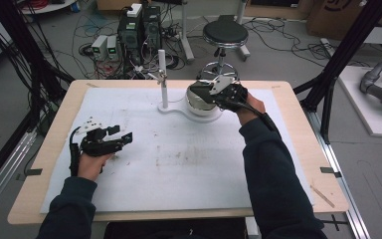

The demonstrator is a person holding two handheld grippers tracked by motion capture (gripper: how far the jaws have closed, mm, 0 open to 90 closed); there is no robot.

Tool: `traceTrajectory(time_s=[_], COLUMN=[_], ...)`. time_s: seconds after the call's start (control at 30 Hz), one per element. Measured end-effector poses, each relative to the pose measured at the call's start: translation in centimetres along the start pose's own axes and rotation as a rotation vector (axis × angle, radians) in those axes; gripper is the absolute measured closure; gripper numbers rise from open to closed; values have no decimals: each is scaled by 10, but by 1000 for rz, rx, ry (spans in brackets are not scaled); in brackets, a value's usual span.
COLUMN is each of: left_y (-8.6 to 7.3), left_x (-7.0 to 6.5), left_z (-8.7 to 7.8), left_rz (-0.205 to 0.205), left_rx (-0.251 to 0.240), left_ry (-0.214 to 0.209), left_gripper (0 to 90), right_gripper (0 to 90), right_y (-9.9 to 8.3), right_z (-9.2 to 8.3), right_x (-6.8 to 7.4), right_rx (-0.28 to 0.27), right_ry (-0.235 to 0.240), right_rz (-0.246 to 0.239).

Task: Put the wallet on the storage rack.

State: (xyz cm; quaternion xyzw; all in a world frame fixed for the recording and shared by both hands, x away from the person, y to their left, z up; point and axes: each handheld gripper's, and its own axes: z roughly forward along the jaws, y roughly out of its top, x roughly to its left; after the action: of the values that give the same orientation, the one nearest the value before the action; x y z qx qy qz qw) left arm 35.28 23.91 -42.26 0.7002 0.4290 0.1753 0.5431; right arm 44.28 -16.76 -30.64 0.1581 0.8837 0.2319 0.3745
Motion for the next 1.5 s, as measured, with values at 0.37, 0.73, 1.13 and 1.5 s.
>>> traceTrajectory(time_s=[0.37, 0.73, 1.13, 1.5], left_y=[0, 1, 1, 1], left_x=[1, 1, 1, 2], left_z=[-2, -4, -4, -5], left_rz=[6, 18, 8, 2], left_rx=[-6, -20, -20, -22], left_ry=[5, 15, 11, 12], left_gripper=[300, 300, 300, 300], right_gripper=[490, 751, 750, 449], right_y=[-10, -21, -9, -33], right_z=[17, 4, 15, 22], right_x=[13, 14, 11, 8], right_rx=[-77, -76, -30, -159], right_ry=[153, 37, -34, 198], right_rz=[85, -13, -245, 144])
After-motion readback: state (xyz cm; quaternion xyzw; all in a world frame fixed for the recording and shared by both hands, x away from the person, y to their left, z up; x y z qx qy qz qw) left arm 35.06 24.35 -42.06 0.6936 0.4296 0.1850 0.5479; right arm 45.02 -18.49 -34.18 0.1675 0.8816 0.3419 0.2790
